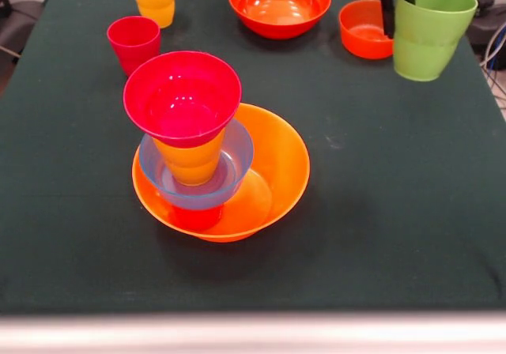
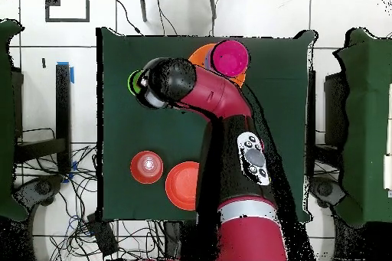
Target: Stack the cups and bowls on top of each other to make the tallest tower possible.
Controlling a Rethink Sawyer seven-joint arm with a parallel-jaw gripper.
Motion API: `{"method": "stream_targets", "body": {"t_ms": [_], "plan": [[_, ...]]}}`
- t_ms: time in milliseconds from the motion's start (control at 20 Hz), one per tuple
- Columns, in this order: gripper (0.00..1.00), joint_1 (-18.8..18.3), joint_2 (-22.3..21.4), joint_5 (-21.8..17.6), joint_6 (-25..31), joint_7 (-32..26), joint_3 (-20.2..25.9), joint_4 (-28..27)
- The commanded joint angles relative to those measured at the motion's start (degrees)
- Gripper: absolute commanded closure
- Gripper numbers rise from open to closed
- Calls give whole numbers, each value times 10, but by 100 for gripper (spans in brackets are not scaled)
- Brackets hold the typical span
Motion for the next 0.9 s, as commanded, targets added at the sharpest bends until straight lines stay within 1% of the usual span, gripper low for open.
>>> {"method": "stream_targets", "body": {"t_ms": [50,250,450,600,900], "plan": [[100,-12,34,-66,78,-113,90,-28],[100,-27,36,-77,101,-113,103,-43],[100,-39,35,-91,137,-116,113,-66],[100,-49,39,-102,150,-118,121,-77],[100,-66,71,-117,186,-119,136,-124]]}}
